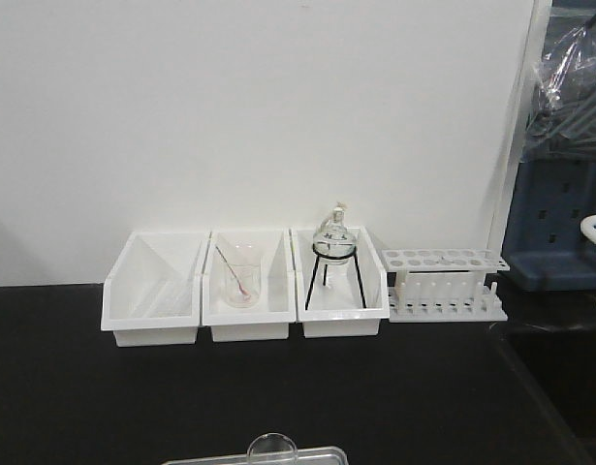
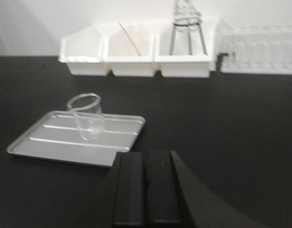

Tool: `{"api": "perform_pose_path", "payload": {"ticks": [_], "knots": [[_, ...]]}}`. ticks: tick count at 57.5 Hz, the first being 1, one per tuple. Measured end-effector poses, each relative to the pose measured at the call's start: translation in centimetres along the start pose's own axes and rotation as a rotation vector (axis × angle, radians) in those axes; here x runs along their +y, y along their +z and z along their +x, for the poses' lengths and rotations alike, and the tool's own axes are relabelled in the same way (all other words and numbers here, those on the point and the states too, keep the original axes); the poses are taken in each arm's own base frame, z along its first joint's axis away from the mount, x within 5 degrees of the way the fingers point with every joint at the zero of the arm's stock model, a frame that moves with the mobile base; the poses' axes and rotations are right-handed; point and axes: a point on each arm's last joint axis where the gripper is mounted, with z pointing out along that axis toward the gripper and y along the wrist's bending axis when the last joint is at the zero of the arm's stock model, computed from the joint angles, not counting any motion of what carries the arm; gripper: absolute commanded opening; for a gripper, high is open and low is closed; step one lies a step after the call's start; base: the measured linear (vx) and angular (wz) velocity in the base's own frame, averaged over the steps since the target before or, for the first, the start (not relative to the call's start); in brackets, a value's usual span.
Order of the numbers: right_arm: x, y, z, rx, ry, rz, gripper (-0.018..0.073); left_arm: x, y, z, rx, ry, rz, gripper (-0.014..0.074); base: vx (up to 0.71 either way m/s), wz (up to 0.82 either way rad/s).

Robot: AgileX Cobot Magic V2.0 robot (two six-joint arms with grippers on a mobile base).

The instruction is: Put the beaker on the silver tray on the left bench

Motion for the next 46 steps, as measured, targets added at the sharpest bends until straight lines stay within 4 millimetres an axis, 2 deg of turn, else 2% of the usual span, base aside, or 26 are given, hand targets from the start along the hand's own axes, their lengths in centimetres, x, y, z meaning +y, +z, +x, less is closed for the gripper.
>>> {"api": "perform_pose_path", "payload": {"ticks": [5, 12, 20, 33, 46], "knots": [[0.0, 0.2, 0.2, -0.065, 0.016, -0.003, -0.0008, 0.0, 0.0, 0.0, 0.000, 0.000, 0.000, 0.0001, 0.00, 0.00], [-0.5, 0.2, -0.1, -0.107, 0.032, 0.084, -0.0008, 0.0, 0.0, 0.0, 0.000, 0.000, 0.000, 0.0001, 0.00, 0.00], [-1.2, 0.1, -0.2, -0.124, 0.044, 0.208, -0.0008, 0.0, 0.0, 0.0, 0.000, 0.000, 0.000, 0.0001, 0.00, 0.00], [-1.4, 0.0, -0.1, -0.135, 0.050, 0.252, -0.0008, 0.0, 0.0, 0.0, 0.000, 0.000, 0.000, 0.0001, 0.00, 0.00], [-2.1, -0.3, -0.1, -0.149, 0.071, 0.382, -0.0008, 0.0, 0.0, 0.0, 0.000, 0.000, 0.000, 0.0001, 0.00, 0.00]]}}
